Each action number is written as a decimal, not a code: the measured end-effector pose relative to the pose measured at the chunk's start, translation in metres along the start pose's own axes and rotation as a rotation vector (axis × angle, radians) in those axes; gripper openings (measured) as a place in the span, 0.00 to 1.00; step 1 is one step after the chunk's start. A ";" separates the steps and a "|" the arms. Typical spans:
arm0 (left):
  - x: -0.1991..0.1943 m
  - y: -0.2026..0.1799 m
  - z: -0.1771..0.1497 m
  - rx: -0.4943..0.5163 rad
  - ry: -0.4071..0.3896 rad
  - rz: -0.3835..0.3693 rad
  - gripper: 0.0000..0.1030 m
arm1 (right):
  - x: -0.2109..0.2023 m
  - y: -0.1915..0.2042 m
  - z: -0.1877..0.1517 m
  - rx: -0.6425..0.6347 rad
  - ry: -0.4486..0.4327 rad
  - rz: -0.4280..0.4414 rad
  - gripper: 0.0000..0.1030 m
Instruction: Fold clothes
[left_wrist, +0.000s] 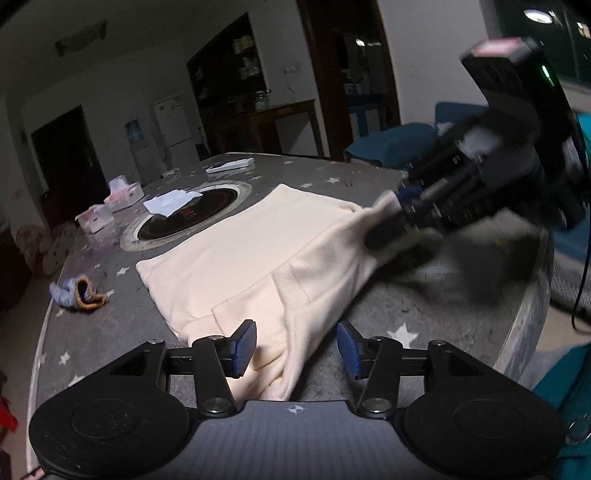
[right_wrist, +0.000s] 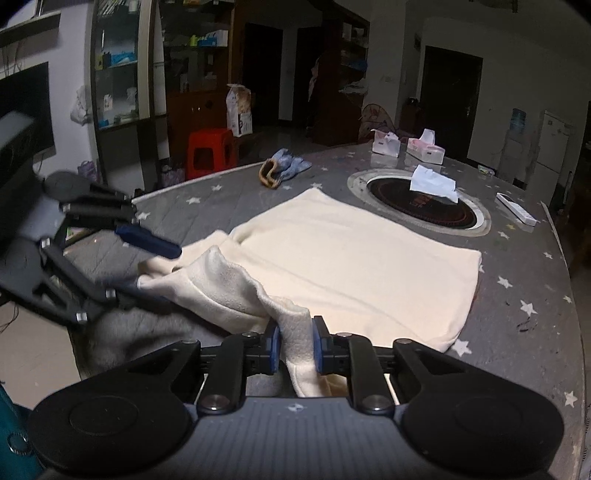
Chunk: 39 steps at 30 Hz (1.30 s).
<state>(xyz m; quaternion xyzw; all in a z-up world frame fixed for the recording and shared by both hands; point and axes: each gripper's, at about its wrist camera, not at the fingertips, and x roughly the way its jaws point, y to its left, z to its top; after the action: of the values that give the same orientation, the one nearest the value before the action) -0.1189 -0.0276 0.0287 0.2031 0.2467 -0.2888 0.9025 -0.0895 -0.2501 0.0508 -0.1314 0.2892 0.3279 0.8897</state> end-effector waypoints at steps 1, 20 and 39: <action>0.002 -0.001 -0.001 0.009 0.004 0.004 0.50 | 0.000 0.000 0.001 0.002 -0.005 -0.002 0.15; -0.030 0.001 -0.007 -0.045 -0.040 -0.009 0.06 | -0.038 0.014 -0.007 0.003 -0.073 0.015 0.07; -0.102 0.004 -0.008 -0.080 -0.075 -0.101 0.05 | -0.113 0.044 -0.007 -0.004 -0.014 0.122 0.04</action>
<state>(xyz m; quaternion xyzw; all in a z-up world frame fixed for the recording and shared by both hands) -0.1912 0.0226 0.0804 0.1435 0.2341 -0.3312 0.9027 -0.1911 -0.2776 0.1109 -0.1130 0.2897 0.3831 0.8698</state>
